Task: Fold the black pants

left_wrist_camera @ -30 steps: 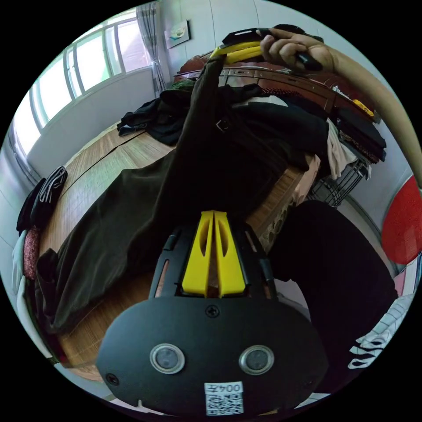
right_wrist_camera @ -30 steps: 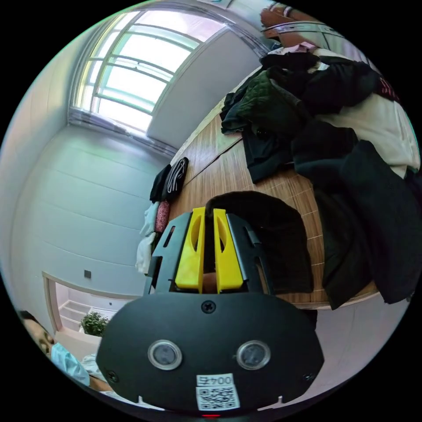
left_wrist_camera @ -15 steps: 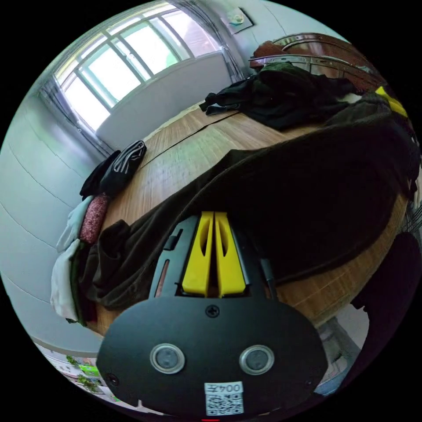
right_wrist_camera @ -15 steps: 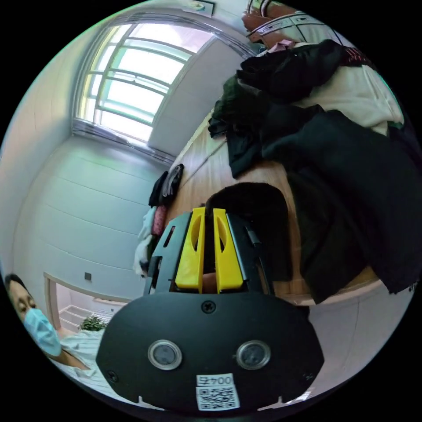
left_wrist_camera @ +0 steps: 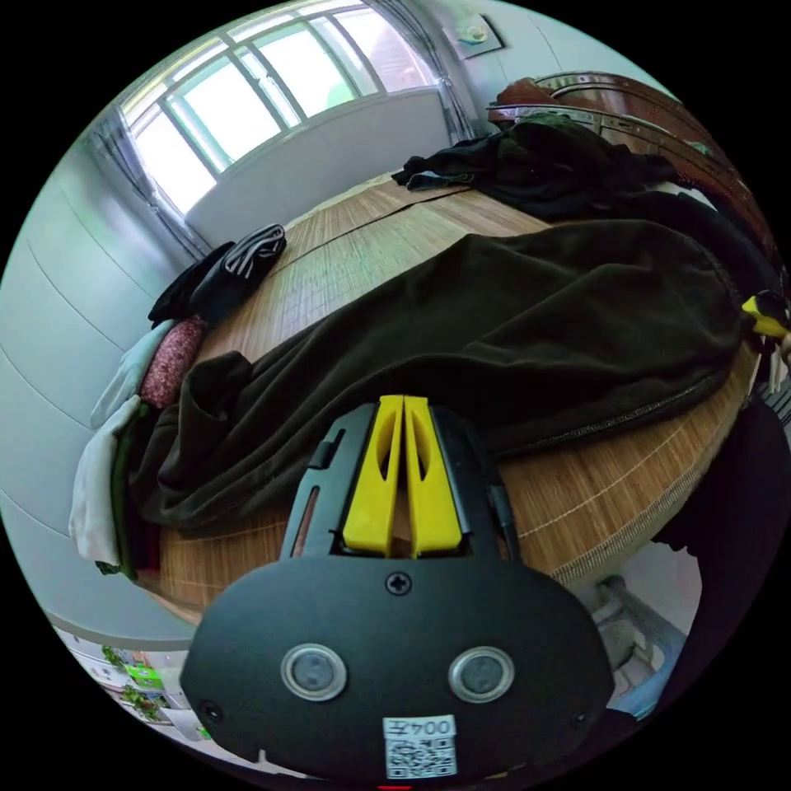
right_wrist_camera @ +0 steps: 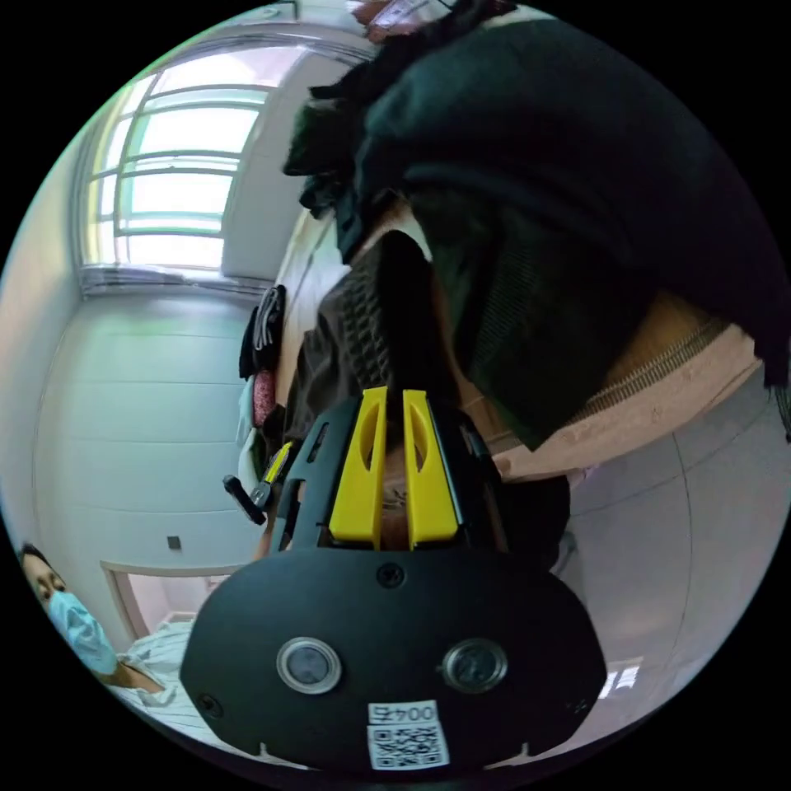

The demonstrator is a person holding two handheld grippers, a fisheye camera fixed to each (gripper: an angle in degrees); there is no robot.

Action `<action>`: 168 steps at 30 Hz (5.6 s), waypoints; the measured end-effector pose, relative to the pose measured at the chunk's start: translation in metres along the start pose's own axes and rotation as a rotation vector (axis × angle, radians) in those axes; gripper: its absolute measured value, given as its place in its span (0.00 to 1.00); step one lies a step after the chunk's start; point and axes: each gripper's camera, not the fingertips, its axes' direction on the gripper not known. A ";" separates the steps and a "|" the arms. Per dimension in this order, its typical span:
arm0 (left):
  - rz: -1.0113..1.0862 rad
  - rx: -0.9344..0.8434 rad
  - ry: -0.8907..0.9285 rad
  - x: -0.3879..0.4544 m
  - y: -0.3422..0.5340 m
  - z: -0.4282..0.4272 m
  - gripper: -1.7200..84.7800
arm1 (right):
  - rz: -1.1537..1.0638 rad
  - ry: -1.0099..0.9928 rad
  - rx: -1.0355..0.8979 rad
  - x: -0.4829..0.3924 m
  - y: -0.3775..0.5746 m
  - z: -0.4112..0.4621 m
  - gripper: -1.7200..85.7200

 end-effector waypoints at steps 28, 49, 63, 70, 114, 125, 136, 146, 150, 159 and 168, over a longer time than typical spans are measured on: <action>-0.017 -0.162 0.170 -0.083 -0.023 -0.017 0.02 | -0.749 0.686 -0.069 -0.069 0.063 0.172 0.07; -0.286 -0.056 0.175 -0.190 0.037 -0.061 0.03 | -0.578 0.544 0.127 -0.115 0.072 0.138 0.06; -0.186 0.025 0.366 -0.158 0.003 -0.064 0.03 | -0.185 0.021 0.550 0.003 0.055 -0.124 0.02; -0.051 0.071 0.455 -0.080 -0.045 -0.065 0.03 | -0.352 -0.148 0.314 -0.008 -0.036 -0.135 0.01; 0.108 -0.039 0.461 0.072 -0.088 0.041 0.02 | -0.457 0.335 0.301 -0.081 0.041 -0.277 0.09; 0.053 -0.019 0.504 0.075 -0.081 0.031 0.03 | 0.010 -0.282 0.225 0.027 0.033 -0.273 0.21; 0.012 -0.007 0.539 0.076 -0.082 0.003 0.03 | 0.110 -0.262 0.280 0.020 0.013 -0.250 0.20; 0.000 -0.001 0.559 0.072 -0.091 -0.040 0.03 | 0.120 -0.259 0.256 0.022 -0.015 -0.193 0.16; -0.019 -0.011 0.582 0.067 -0.098 -0.061 0.03 | 0.108 -0.198 0.272 0.022 -0.024 -0.172 0.13; 0.034 -0.070 0.731 0.104 -0.129 -0.126 0.03 | 0.041 0.004 0.372 0.046 -0.017 -0.197 0.13; 0.029 0.113 0.744 0.083 -0.142 -0.235 0.03 | -0.201 0.306 0.439 -0.005 0.053 -0.171 0.09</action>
